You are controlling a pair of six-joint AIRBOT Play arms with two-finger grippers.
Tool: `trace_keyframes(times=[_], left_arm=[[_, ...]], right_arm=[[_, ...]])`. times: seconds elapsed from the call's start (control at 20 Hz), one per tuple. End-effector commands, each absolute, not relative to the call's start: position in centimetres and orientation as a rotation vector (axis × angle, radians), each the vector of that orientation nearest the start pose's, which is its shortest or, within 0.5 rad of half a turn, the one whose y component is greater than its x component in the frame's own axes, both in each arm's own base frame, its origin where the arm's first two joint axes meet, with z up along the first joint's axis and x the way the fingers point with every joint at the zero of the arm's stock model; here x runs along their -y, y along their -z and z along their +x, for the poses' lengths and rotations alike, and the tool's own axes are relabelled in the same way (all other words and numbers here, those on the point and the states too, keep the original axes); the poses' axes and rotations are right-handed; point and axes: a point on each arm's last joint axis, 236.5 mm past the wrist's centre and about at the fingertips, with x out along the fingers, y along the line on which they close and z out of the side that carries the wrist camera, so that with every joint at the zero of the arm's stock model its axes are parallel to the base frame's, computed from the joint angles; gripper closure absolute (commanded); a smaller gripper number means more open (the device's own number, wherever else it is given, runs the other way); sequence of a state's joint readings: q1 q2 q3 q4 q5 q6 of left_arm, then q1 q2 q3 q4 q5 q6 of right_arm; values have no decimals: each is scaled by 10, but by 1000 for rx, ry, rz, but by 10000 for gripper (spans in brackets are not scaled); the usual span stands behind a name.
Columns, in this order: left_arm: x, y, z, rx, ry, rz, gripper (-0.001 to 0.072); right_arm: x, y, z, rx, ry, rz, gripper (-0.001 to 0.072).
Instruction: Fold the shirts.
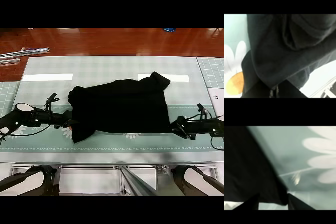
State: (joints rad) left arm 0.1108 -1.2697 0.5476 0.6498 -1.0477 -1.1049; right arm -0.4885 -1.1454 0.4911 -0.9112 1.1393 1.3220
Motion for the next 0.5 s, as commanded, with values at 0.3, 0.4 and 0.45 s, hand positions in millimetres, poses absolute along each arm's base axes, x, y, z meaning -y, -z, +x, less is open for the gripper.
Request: trace_keyframes(times=[0.3, 0.4, 0.45], left_arm=[[134, 41, 304, -1336, 505, -719, 682], [120, -22, 341, -1184, 529, -690, 682], [109, -66, 361, -1074, 531, -657, 683]], right_arm=[[-84, 42, 329, -1334, -315, 798, 694], [-81, -24, 362, -1210, -401, 711, 695], [-77, -69, 381, -1106, -419, 653, 695]])
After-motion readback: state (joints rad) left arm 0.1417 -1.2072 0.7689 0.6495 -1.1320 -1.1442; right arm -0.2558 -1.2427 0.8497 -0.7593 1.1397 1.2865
